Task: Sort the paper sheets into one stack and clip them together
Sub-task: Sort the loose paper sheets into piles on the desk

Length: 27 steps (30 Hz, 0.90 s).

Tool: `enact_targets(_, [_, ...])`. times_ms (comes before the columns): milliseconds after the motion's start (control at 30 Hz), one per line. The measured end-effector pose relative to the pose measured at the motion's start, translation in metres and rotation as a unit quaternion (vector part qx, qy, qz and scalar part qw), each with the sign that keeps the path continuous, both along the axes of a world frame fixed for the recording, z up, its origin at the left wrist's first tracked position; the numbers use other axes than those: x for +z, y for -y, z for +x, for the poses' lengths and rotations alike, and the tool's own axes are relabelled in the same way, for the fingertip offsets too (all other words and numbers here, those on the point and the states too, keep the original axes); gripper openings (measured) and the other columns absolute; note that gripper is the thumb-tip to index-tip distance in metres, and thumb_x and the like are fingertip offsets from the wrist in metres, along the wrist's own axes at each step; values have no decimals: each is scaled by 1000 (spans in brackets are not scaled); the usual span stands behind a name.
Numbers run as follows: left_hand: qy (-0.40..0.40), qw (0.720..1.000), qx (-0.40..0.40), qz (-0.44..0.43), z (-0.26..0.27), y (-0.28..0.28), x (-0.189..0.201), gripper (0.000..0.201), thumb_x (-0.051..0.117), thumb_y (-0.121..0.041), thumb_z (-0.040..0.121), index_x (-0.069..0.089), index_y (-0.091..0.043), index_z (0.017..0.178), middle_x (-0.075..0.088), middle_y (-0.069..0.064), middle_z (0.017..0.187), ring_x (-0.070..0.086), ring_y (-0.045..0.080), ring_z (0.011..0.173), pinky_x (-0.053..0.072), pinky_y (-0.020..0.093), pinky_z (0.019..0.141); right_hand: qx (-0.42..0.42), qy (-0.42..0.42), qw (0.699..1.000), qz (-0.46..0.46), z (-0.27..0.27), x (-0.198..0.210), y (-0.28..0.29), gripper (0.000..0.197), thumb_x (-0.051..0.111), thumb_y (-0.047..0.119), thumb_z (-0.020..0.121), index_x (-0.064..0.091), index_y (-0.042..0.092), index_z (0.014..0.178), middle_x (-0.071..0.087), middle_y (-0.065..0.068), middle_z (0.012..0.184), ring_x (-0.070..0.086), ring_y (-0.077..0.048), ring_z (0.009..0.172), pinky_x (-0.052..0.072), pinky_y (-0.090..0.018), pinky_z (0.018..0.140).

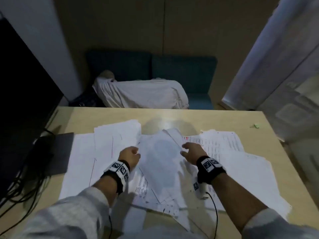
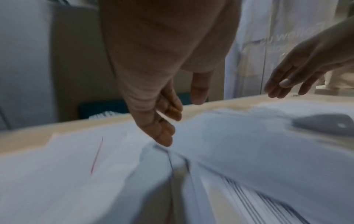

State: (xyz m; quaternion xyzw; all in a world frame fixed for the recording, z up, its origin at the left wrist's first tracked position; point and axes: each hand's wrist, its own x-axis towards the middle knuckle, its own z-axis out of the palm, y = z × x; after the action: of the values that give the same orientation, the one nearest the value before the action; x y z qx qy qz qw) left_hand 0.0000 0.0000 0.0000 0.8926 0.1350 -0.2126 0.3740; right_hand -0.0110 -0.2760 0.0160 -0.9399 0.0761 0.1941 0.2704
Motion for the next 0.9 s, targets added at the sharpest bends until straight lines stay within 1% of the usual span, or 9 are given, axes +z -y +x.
enact_targets(67, [-84,996,18,21,-14,-1,-19,35,64,-24,87,59,-12,120,60,9,124,57,26,115,43,28,97,-22,-44,998,-29,-9,-15,0,55,60,32,91,43,13,139,42,-9,144,44,-24,130,37,-36,108])
enact_targets(167, [-158,985,62,-36,-28,-2,-53,21,67,-34,76,52,-21,82,59,12,89,64,35,87,53,42,84,-25,-94,993,-60,-23,-38,5,78,66,34,86,25,6,147,30,-13,150,37,-28,136,33,-36,112])
enact_targets(233, [-164,977,115,-71,-26,-5,-80,48,69,-43,66,53,-20,106,64,13,102,64,38,103,54,51,89,-38,-96,994,-39,-27,-48,7,84,70,31,83,21,8,148,31,-13,150,40,-28,135,35,-37,111])
enact_targets(333, [-148,973,150,-90,-27,7,-68,76,73,-43,72,38,-18,135,56,9,128,60,34,112,53,40,92,-46,-105,993,23,-34,-58,5,78,68,15,82,25,18,147,59,-9,127,59,-27,113,48,-35,95])
enact_targets(433, [-116,977,157,-86,-26,16,-66,55,76,-32,78,43,-17,119,56,6,117,61,31,108,51,36,92,20,-124,991,49,-42,-56,2,71,64,9,79,33,20,142,62,0,91,58,-22,84,44,-27,70])
enact_targets(533, [-81,983,131,-100,-23,23,-69,22,77,-24,77,60,-18,90,67,7,103,66,26,96,52,29,87,84,-183,976,83,-42,-46,2,55,61,6,76,50,13,129,64,-5,109,60,-20,94,49,-28,76])
enact_targets(633, [-24,993,63,-101,-25,35,-68,12,75,-23,70,65,-29,71,65,3,110,66,13,91,53,21,80,-14,-131,983,131,-35,-41,4,50,67,11,80,47,9,126,60,-10,120,60,-25,103,48,-33,85])
enact_targets(767, [-36,983,-99,-150,-36,53,-62,17,66,-18,88,61,-24,104,46,-3,127,52,16,119,41,21,93,-120,-71,984,107,-21,-46,8,57,70,22,84,44,16,134,62,-5,106,60,-24,93,42,-26,80])
enact_targets(900, [109,993,-6,-40,-42,46,-68,46,62,-7,84,55,-25,125,39,-9,133,39,6,119,31,9,97,-160,-23,987,14,-21,-53,32,25,52,11,87,63,15,110,69,-11,102,60,-27,86,47,-29,77])
